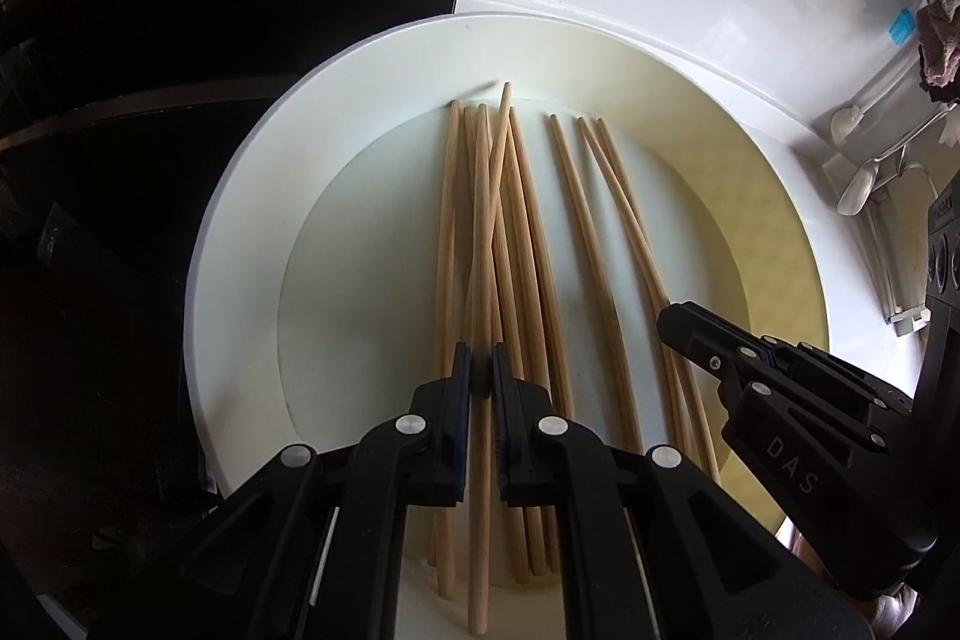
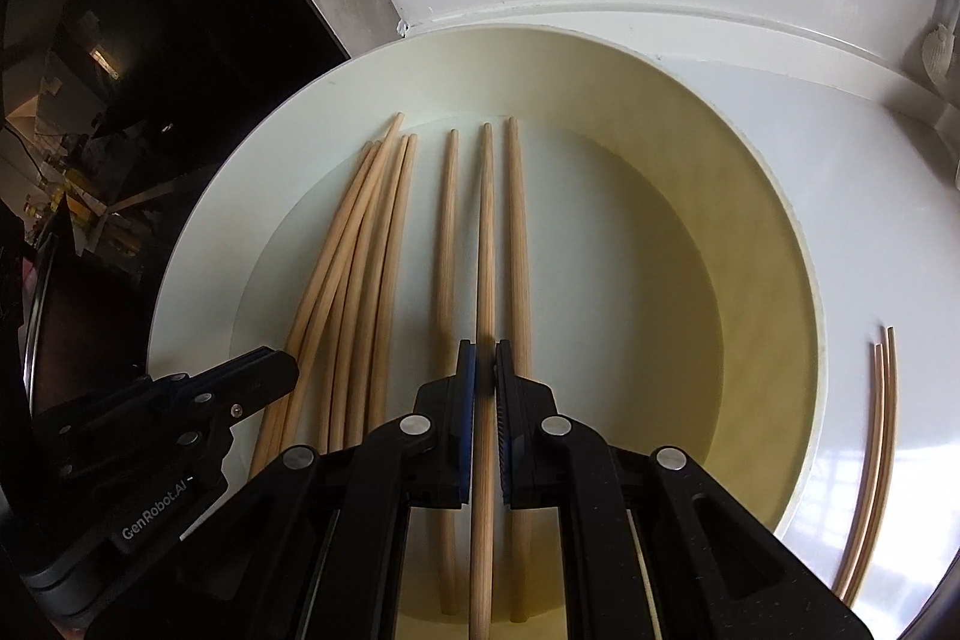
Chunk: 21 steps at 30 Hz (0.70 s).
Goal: Organize utensils
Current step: 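Open both grippers to drop the chopsticks into the basin, then move both open grippers back toward the last two chopsticks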
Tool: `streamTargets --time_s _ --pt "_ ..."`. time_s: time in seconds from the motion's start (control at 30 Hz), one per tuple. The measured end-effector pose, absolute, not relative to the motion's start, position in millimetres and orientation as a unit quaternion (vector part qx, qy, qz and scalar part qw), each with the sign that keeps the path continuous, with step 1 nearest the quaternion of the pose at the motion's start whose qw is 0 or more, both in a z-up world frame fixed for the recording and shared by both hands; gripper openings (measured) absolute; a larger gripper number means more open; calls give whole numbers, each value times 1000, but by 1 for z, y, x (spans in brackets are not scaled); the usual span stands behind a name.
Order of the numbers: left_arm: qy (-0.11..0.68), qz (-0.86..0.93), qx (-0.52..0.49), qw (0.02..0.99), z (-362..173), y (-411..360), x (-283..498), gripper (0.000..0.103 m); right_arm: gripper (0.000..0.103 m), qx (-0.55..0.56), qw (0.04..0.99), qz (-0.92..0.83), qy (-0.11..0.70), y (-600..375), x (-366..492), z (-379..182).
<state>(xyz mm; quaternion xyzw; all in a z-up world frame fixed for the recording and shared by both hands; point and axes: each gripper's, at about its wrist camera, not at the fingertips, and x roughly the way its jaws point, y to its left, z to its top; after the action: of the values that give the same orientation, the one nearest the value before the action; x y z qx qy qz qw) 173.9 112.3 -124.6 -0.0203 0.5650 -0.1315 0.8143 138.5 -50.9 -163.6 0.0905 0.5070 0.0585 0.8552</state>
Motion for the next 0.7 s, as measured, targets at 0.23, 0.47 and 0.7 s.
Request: streamTargets --time_s 0.23,0.47,0.7 --pt "560 -122 -18 819 -120 121 174 32 8 102 851 59 512 -54 143 -167" --pt "531 -107 -15 841 -99 130 167 61 8 90 865 54 491 -59 131 -148" --pt "508 -97 -14 855 -76 138 156 82 26 90 880 54 463 -70 107 -124"
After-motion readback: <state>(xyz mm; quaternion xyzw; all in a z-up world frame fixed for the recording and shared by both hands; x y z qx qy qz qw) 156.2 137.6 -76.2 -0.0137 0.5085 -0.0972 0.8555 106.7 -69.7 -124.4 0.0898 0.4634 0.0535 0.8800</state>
